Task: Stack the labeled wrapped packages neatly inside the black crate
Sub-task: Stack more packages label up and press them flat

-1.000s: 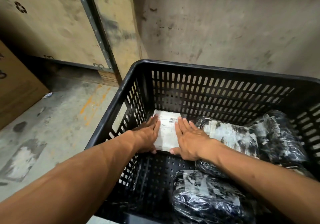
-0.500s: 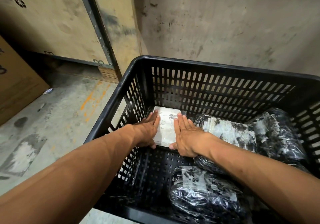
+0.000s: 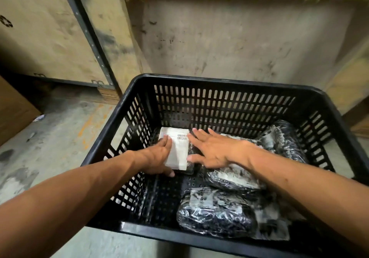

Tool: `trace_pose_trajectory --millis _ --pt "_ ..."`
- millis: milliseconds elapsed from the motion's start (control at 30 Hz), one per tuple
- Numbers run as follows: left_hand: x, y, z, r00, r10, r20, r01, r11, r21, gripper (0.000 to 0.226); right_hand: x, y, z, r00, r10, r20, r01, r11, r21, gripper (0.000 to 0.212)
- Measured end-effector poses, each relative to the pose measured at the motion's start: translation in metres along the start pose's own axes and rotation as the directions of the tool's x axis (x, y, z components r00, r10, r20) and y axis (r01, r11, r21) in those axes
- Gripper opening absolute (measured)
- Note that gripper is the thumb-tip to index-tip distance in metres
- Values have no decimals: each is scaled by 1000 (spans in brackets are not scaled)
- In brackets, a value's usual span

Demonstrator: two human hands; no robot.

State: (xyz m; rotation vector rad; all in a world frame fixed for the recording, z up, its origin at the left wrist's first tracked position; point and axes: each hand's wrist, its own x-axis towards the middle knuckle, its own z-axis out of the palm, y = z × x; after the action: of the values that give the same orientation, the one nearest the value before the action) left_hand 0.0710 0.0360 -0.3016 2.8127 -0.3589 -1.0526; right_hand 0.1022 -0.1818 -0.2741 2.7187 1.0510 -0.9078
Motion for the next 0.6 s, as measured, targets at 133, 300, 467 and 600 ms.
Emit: trace_pose_trajectory --millis 133,300,467,600 --pt "-13 23 -5 967 220 -127 -229 971 -63 105 -56 32 -7 997 39 -59 -35 998 60 83" --pt "-25 55 -7 875 442 -197 -457 888 -40 90 -125 47 3 994 108 -23 -107 993 48 72" --pt "-15 82 11 864 478 -158 -473 878 68 88 -140 44 38 973 222 69 -224 974 30 95" --pt "-4 87 19 857 469 -214 -425 878 221 86 -132 42 50 953 263 154 -265 964 -4 119"
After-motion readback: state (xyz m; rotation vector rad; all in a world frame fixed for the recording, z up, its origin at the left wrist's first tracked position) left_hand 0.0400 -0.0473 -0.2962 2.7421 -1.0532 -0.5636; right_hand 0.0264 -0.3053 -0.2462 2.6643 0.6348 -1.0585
